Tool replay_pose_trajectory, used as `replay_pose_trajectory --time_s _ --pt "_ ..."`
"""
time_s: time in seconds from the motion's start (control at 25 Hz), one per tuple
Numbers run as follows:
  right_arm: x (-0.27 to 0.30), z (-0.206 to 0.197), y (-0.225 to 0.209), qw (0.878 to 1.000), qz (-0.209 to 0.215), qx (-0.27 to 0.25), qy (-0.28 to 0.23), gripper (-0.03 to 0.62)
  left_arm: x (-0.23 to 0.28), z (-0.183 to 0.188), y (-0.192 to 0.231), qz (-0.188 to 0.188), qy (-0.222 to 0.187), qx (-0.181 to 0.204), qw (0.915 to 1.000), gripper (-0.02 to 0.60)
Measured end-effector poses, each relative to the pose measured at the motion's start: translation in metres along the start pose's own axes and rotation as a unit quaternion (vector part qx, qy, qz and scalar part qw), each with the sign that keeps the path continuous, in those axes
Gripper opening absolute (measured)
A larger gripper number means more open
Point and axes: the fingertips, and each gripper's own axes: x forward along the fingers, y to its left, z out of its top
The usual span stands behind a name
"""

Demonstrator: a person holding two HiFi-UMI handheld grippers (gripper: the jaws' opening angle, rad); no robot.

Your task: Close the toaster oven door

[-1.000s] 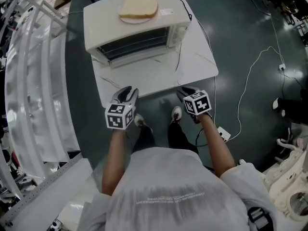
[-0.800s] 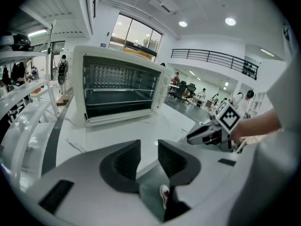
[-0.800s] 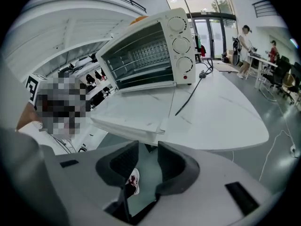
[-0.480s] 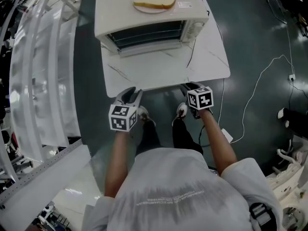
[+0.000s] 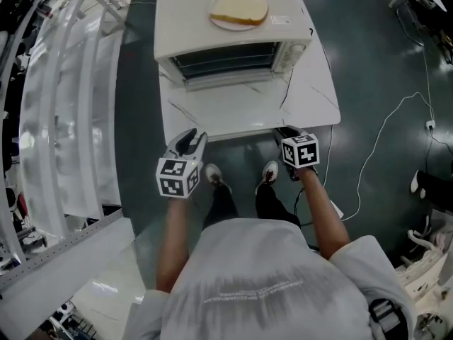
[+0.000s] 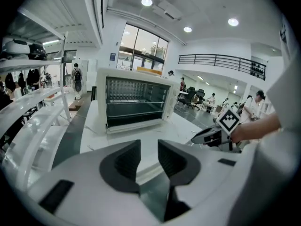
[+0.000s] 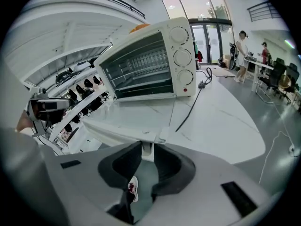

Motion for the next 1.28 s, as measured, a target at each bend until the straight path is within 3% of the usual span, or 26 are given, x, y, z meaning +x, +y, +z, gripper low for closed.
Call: replay_pose_trajectory --time_s 0.28,0.8,1.28 --pt "-0.029 0.052 0.009 0.999 0.010 -0.031 -0.038 0.091 -0.018 0.043 0.010 0.018 -0.043 0.016 0.9988 0.120" --pt "-0.059 0.182 0.007 0.986 -0.001 -0.023 -0.167 0.086 -0.021 0.098 0.015 0.021 -0.087 0.039 0.9953 0.120" --pt "-0.044 0.260 -0.009 0.978 -0.024 -0.014 -0.207 0.083 -0.011 0.132 0.032 0.029 -0.107 0.049 0.9926 0.120"
